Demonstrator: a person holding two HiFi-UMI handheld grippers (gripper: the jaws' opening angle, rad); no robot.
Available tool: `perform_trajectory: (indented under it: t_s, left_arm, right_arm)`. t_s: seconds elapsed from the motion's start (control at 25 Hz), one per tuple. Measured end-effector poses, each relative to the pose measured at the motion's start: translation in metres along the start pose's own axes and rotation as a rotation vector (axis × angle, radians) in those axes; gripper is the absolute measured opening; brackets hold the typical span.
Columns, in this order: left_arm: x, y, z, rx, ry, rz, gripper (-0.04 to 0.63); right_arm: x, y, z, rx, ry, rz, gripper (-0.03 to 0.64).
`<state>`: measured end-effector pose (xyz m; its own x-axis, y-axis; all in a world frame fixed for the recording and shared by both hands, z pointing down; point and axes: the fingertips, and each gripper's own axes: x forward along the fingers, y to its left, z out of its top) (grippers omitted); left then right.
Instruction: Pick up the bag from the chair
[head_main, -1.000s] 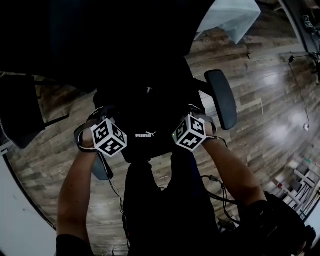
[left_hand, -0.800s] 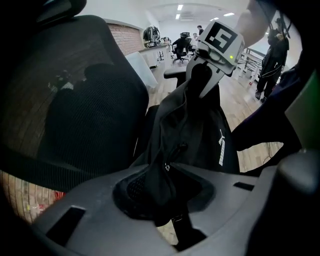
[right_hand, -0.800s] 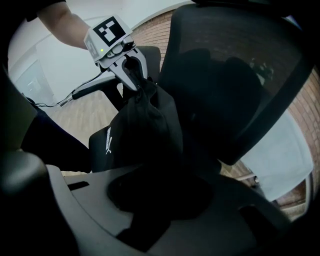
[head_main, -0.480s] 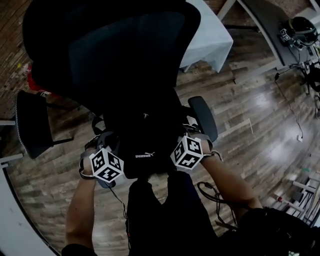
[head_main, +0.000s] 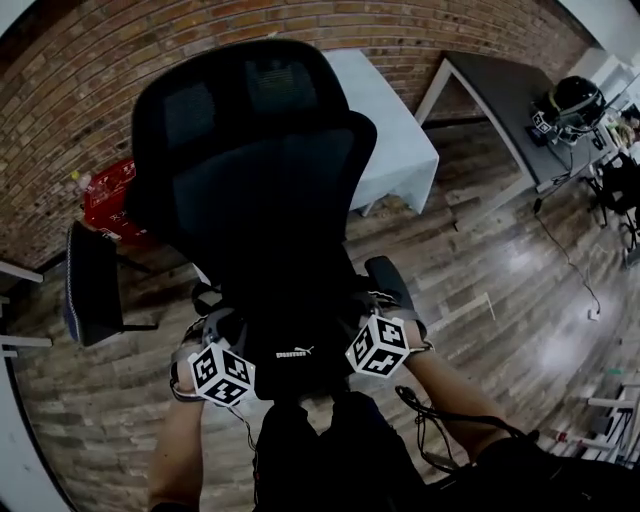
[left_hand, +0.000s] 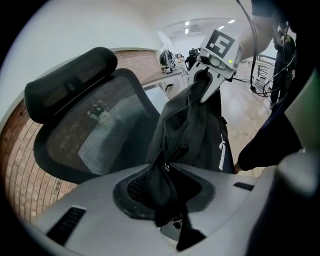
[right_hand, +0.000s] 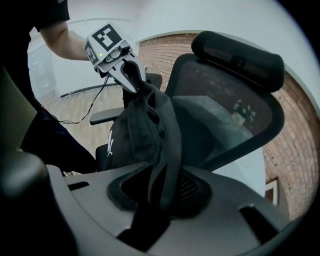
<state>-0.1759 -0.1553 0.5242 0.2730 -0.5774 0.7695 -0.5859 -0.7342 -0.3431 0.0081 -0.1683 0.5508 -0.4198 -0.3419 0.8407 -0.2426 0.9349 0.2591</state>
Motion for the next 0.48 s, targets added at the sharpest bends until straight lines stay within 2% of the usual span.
perform_trajectory:
  t_s: [0.48]
  left_arm:
    - [-0.066,0.029,0.053,-0.025,-0.095,0.093,0.097]
  right_arm:
    - [-0.073,-0.044,0.043,-0.058,-0.062,-0.077,0.107]
